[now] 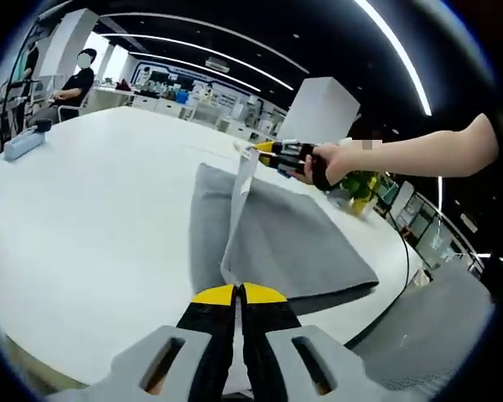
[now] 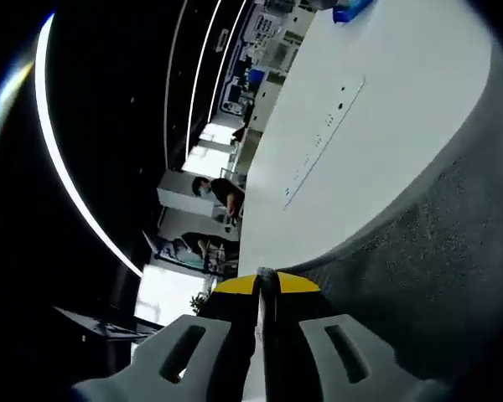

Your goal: Fold the towel on the table until its edges align and the towel forms a compact rectangular stack.

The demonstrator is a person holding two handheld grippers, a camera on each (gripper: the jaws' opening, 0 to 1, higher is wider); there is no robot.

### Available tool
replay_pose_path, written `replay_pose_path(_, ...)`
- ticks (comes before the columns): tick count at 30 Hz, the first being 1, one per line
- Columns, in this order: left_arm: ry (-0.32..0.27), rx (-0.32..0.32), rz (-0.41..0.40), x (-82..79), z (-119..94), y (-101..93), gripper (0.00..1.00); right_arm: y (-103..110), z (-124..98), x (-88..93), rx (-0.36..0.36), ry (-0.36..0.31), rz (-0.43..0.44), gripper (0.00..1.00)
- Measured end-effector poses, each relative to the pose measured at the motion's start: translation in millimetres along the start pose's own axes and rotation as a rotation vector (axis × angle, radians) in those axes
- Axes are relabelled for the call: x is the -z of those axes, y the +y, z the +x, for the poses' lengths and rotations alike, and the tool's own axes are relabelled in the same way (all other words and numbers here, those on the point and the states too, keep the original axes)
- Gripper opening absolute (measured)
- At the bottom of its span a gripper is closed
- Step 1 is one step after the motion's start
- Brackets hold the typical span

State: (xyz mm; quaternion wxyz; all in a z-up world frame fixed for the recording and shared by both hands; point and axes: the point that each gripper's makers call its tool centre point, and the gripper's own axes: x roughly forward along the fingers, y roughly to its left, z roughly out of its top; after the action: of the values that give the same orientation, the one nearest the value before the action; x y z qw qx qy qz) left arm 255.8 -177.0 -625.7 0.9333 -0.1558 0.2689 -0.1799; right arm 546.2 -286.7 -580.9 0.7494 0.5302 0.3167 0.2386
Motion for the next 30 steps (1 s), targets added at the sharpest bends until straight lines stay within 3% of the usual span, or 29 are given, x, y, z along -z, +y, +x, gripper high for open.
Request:
replay_pose_path(9, 0.031, -0.009, -0.038, 6.4, 8.1, 8.1, 0.01, -5.9, 16.0, 2.3, -0.008, -0.007, 0.006, 0.05)
replay_pose_path(14, 0.030, -0.010, -0.040, 7.6, 8.4, 9.0, 0.02, -8.2, 18.7, 7.4, -0.013, 0.024, 0.011, 0.05)
replay_pose_path(23, 0.034, -0.045, 0.005, 6.8, 7.0, 13.5, 0.04, -3.6, 20.0, 5.2, -0.056, -0.004, 0.021, 0.08)
replay_pose_path(27, -0.006, -0.065, 0.017, -0.6, 2.4, 18.2, 0.05, -2.0, 19.5, 8.8, -0.070, 0.025, -0.008, 0.03)
replay_pose_path(30, -0.062, -0.062, 0.028, -14.0, -1.6, 18.2, 0.15, -5.6, 14.7, 7.4, -0.069, 0.023, 0.019, 0.07)
